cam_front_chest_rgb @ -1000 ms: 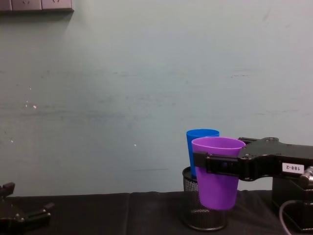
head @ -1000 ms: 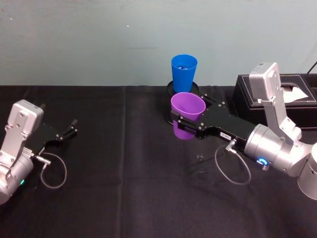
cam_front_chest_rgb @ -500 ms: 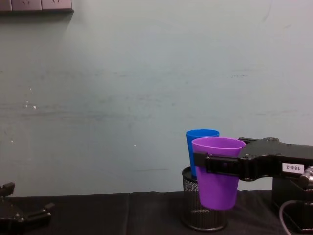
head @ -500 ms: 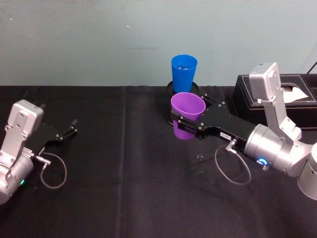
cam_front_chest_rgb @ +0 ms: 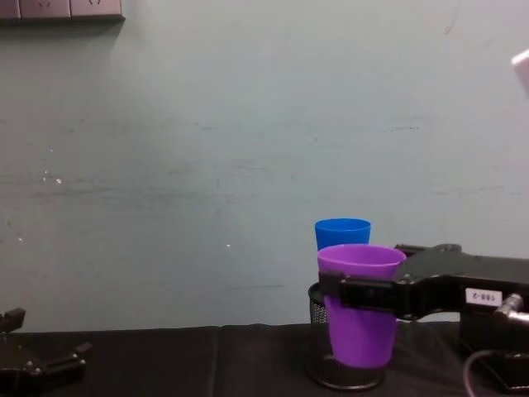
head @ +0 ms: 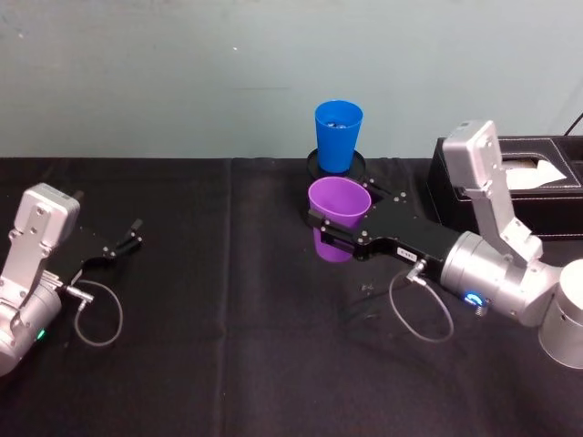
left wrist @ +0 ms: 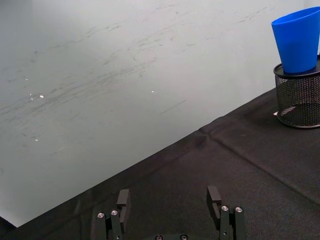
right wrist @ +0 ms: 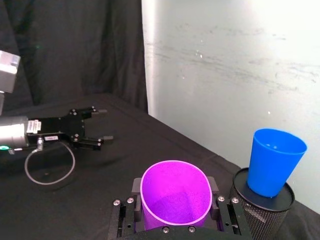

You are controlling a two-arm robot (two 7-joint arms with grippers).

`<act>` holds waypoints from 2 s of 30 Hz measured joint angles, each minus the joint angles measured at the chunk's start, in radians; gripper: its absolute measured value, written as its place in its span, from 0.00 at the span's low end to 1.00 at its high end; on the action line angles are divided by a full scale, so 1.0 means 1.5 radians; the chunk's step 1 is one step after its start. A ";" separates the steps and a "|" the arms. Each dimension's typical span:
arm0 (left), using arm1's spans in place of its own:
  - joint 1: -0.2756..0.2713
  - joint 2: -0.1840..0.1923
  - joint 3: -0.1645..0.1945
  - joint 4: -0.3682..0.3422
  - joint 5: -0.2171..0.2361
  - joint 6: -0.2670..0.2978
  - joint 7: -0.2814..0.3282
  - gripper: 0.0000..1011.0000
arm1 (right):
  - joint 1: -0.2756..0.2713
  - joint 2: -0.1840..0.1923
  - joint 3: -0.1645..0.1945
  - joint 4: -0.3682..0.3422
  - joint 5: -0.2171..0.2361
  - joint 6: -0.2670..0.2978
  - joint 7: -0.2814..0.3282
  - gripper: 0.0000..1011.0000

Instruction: Pick up one cup with a gripper and tap it against the other cup.

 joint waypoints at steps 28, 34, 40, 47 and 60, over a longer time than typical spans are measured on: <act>0.000 0.000 0.000 0.000 0.000 0.000 0.000 0.99 | 0.112 -0.104 -0.009 0.204 -0.069 -0.033 -0.051 0.73; 0.000 0.000 0.000 0.000 0.000 0.000 0.000 0.99 | 0.122 -0.118 -0.002 0.221 -0.077 -0.040 -0.056 0.73; 0.000 0.000 0.000 0.000 0.000 0.000 0.000 0.99 | 0.134 -0.131 0.006 0.239 -0.084 -0.045 -0.060 0.73; 0.000 0.000 0.000 0.000 0.000 0.000 0.000 0.99 | 0.149 -0.142 0.012 0.258 -0.090 -0.045 -0.060 0.73; 0.000 0.000 0.000 0.000 0.000 0.000 0.000 0.99 | 0.186 -0.160 0.023 0.298 -0.094 -0.040 -0.056 0.73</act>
